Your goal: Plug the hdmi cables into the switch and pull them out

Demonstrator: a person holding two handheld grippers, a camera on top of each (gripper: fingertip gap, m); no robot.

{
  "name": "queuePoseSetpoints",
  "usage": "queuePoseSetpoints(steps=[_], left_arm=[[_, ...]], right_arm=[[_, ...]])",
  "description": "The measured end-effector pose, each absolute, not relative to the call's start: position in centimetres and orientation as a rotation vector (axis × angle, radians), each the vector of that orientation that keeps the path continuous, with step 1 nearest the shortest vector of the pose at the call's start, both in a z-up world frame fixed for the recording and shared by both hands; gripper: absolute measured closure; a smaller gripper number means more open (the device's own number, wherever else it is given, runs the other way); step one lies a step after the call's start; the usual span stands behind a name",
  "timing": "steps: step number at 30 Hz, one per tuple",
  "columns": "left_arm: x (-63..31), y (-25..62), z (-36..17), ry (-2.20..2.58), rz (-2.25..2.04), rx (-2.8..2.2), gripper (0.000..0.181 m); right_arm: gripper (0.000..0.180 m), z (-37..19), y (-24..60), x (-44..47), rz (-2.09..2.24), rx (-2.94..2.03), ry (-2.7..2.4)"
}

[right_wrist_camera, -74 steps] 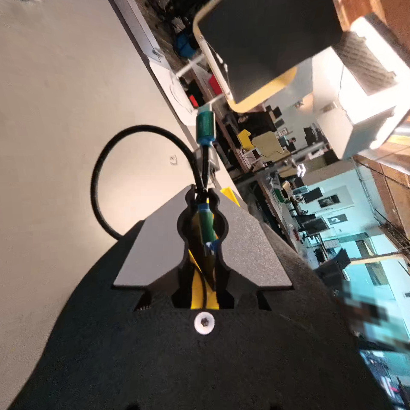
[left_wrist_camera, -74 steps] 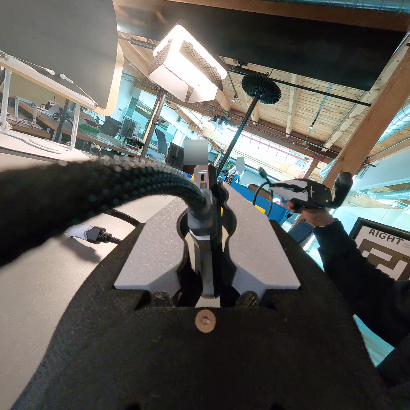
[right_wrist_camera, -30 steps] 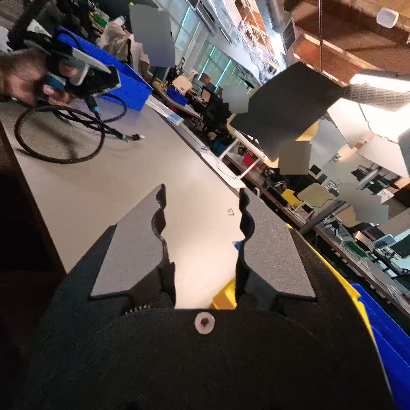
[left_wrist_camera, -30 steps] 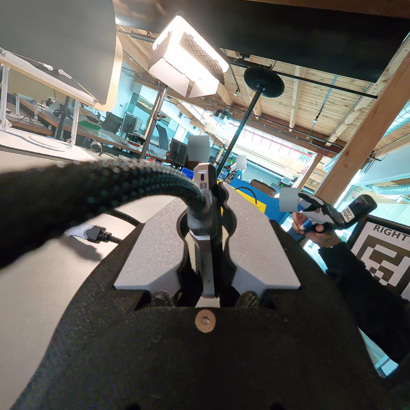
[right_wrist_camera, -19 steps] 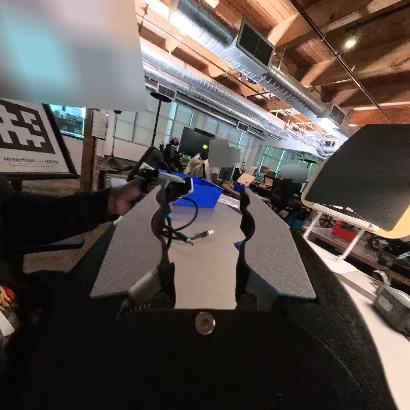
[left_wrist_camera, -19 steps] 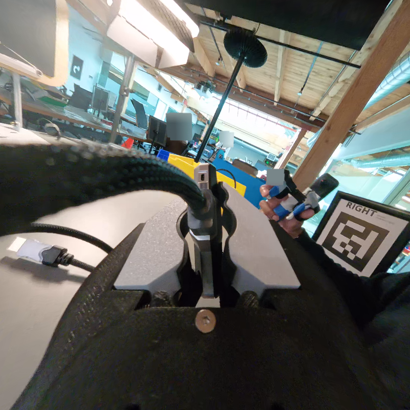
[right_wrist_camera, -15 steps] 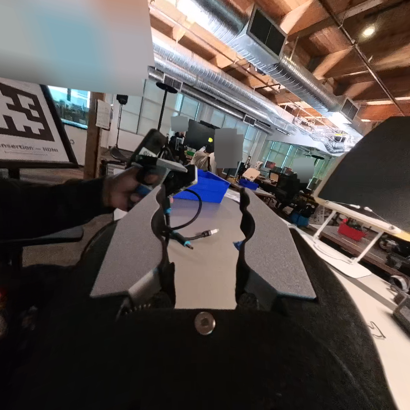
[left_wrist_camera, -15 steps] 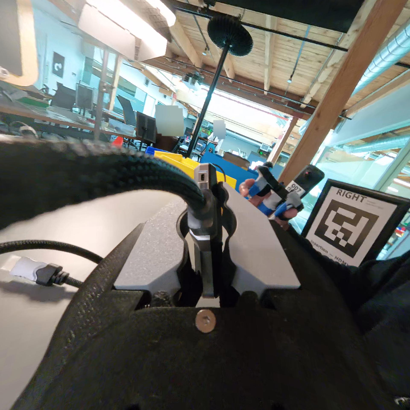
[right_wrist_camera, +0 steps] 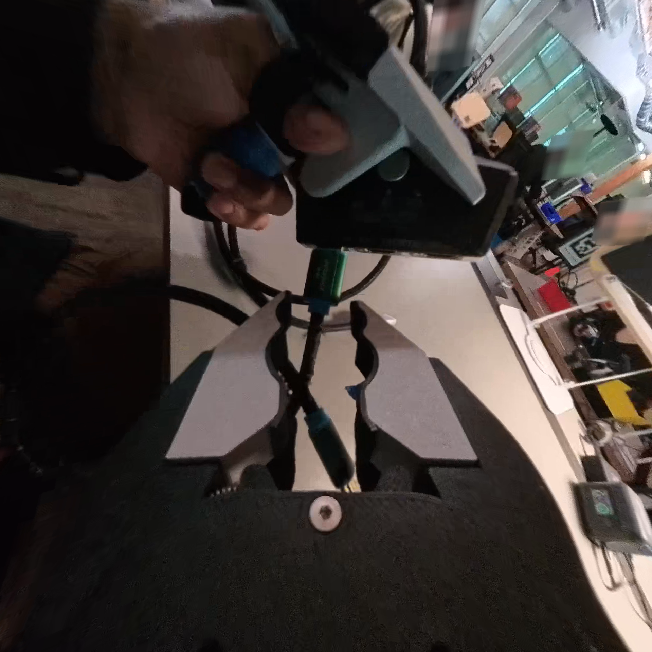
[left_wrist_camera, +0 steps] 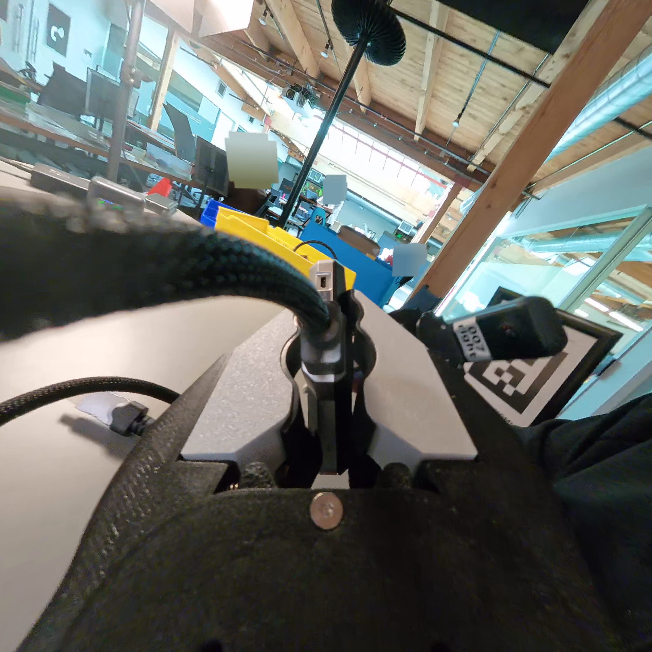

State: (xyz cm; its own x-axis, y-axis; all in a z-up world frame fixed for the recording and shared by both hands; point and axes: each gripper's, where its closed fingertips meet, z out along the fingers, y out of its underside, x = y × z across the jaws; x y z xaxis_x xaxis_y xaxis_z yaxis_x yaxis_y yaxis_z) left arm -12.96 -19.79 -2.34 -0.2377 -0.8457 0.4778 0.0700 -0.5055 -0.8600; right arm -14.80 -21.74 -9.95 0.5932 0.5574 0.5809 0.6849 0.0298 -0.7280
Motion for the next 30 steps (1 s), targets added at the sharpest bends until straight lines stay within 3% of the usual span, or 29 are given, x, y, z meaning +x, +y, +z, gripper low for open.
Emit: queuePoseSetpoints(steps=[3, 12, 18, 30], left_arm=[[-13.1, -19.5, -2.7, 0.937, -1.846, -1.385, 0.159], [-13.3, -19.8, -4.8, 0.946, -1.895, -1.486, 0.149], [-13.3, -19.8, -5.9, 0.896, -1.922, -1.509, 0.159], [-13.1, -19.4, -6.2, 0.887, -1.934, -1.540, 0.160]], right_arm=[[0.159, -10.1, -21.2, -14.8, -0.174, -1.632, -1.028], [0.161, -9.6, -20.7, -12.8, -0.182, -1.653, -0.886], [0.160, -10.2, -21.2, -12.8, -0.158, -1.660, -0.918], [0.171, -9.7, -21.6, -11.2, -0.278, -1.590, -1.036]])
